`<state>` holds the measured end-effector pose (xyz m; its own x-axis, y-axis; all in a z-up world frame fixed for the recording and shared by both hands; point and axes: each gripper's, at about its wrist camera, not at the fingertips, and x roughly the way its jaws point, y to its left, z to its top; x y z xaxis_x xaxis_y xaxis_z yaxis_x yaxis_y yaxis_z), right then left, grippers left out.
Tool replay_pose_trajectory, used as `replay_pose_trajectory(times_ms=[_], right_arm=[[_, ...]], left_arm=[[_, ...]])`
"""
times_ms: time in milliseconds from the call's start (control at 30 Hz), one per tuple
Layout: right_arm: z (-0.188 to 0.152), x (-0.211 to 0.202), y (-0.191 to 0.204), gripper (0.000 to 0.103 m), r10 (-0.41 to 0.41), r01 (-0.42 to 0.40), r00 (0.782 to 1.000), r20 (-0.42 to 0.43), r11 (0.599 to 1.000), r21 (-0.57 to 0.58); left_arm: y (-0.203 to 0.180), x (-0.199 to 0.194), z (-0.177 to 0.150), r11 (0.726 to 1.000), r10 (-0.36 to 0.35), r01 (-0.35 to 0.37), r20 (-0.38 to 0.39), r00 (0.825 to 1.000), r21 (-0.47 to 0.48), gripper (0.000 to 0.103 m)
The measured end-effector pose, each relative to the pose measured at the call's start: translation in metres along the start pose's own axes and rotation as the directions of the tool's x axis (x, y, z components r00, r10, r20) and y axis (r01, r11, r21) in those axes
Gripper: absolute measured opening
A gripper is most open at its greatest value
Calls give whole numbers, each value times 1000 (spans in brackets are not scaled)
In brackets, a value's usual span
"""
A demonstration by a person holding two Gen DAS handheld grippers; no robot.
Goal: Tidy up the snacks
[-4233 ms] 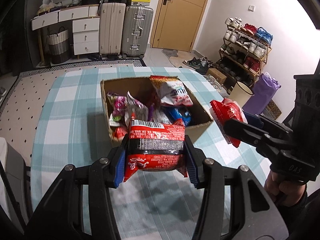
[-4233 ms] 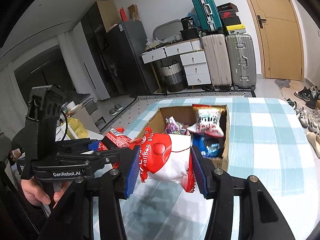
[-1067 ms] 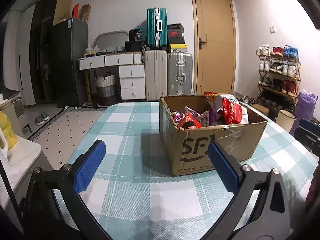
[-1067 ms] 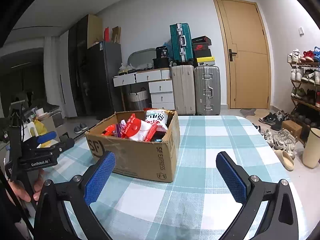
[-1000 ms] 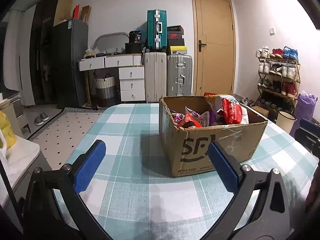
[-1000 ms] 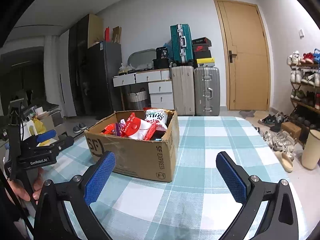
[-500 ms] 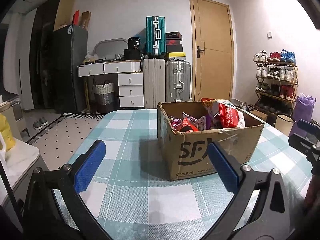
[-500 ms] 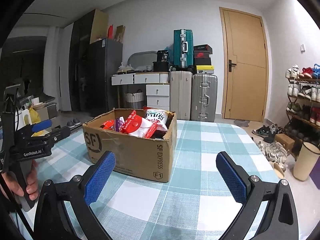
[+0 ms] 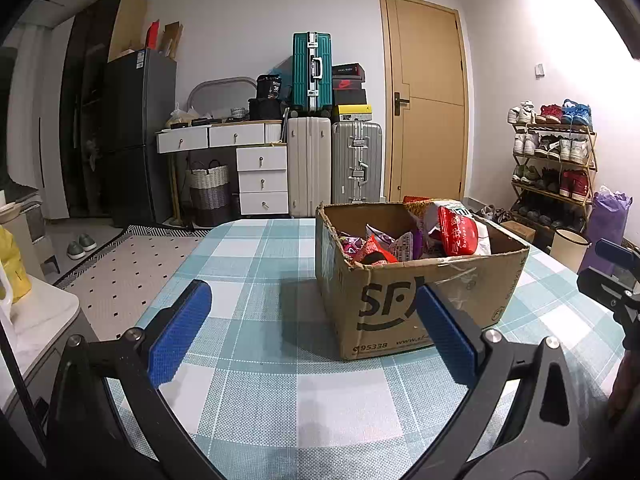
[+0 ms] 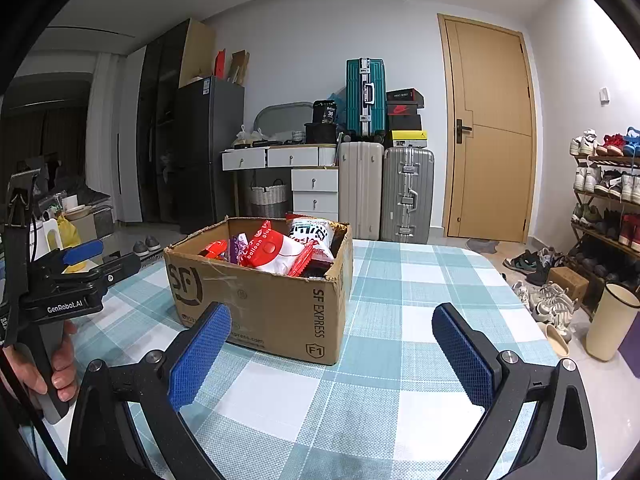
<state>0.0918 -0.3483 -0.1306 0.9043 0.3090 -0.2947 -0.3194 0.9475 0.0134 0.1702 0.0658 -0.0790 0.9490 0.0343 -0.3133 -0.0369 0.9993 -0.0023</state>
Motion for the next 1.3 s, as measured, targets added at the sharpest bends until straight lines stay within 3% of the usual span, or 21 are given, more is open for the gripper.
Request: replay_pose_trajectory(times_ms=[1300], right_arm=[[0,2,1,103,2,-2,1000,-4,1000,0]], left_arm=[[0,0,0,1000,0,0,1,1000,0,102]])
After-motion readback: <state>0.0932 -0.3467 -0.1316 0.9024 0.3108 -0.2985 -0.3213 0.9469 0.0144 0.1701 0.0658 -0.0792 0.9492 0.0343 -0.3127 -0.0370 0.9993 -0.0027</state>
